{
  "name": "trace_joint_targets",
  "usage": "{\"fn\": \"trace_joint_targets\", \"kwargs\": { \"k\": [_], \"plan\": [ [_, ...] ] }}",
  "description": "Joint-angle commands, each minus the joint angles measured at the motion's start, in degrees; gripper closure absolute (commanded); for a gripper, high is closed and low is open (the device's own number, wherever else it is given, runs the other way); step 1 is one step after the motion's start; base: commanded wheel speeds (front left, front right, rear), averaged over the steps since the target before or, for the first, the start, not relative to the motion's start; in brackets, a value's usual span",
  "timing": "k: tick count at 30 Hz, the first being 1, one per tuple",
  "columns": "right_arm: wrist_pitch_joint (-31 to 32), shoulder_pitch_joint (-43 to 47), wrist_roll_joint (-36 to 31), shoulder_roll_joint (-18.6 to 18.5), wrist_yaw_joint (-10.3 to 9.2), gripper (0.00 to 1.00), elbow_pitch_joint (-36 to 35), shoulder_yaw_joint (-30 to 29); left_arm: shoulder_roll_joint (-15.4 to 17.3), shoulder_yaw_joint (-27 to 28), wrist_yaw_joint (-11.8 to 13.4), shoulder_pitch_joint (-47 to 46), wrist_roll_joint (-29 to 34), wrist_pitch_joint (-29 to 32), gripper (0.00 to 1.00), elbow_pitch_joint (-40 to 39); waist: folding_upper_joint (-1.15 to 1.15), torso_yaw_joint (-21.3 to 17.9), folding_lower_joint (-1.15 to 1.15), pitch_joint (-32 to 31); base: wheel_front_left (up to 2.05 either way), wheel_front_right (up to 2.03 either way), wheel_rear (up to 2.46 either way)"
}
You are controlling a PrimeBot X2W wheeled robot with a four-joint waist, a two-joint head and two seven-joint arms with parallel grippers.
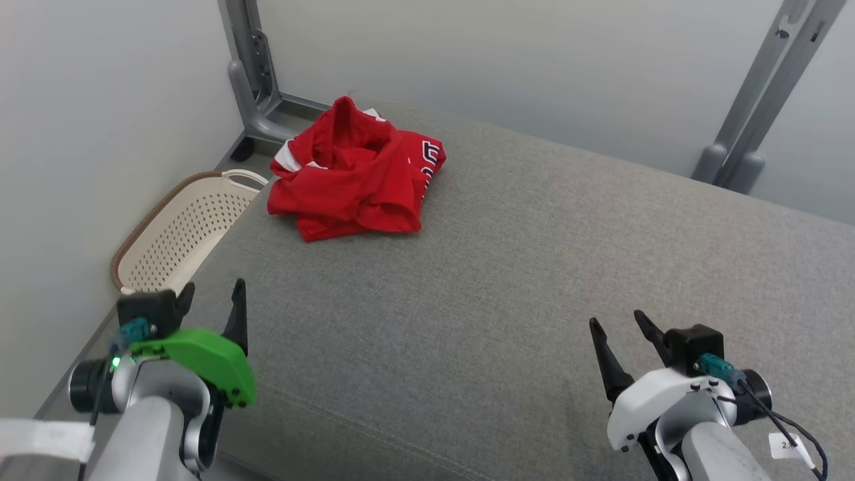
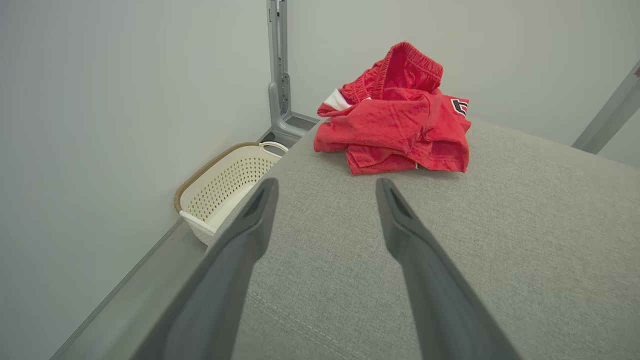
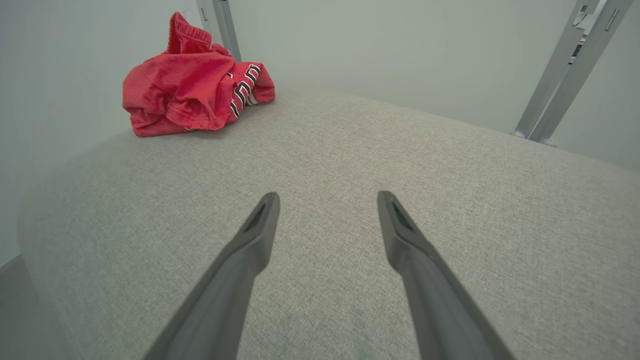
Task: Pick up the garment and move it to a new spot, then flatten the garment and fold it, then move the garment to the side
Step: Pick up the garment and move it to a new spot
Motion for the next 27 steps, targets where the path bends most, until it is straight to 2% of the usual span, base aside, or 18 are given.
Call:
{"fn": "trace_joint_targets", "kwargs": {
  "k": [1, 9, 13, 20, 27],
  "plan": [
    [0.89, -1.22, -1.05, -0.24, -0.01, 0.0, -1.29, 0.39, 0.33, -0.13, -0.99, -3.27, -0.96, 1.33, 0.0, 1.57, 0.0, -2.44, 0.0, 2.74, 0.0, 0.0, 0.0],
    [7.33, -2.72, -5.54, -0.24, -0.01, 0.0, -11.48, 3.42, 1.51, -0.94, -4.68, -19.32, -2.14, 8.68, 0.0, 11.09, 0.0, -9.61, 0.0, 11.91, 0.0, 0.0, 0.0],
    [10.6, -2.95, -7.26, -0.25, -0.01, 0.0, -17.19, 4.87, 2.14, -1.26, -5.69, -26.67, -3.26, 13.81, 0.0, 15.48, 0.0, -12.83, 0.0, 16.59, 0.0, 0.0, 0.0],
    [14.34, -0.93, -9.08, -0.23, -0.01, 0.0, -23.46, 5.66, 3.23, -0.94, -5.54, -35.56, -4.9, 22.9, 0.0, 20.4, 0.0, -16.12, 0.0, 21.41, 0.0, 0.0, 0.0],
    [16.48, 1.28, -9.78, -0.2, -0.01, 0.0, -28.2, 5.37, 4.43, 0.19, -3.66, -41.28, -5.79, 26.81, 0.0, 23.25, 0.0, -18.59, 0.0, 25.32, 0.0, 0.0, 0.0]
  ]
}}
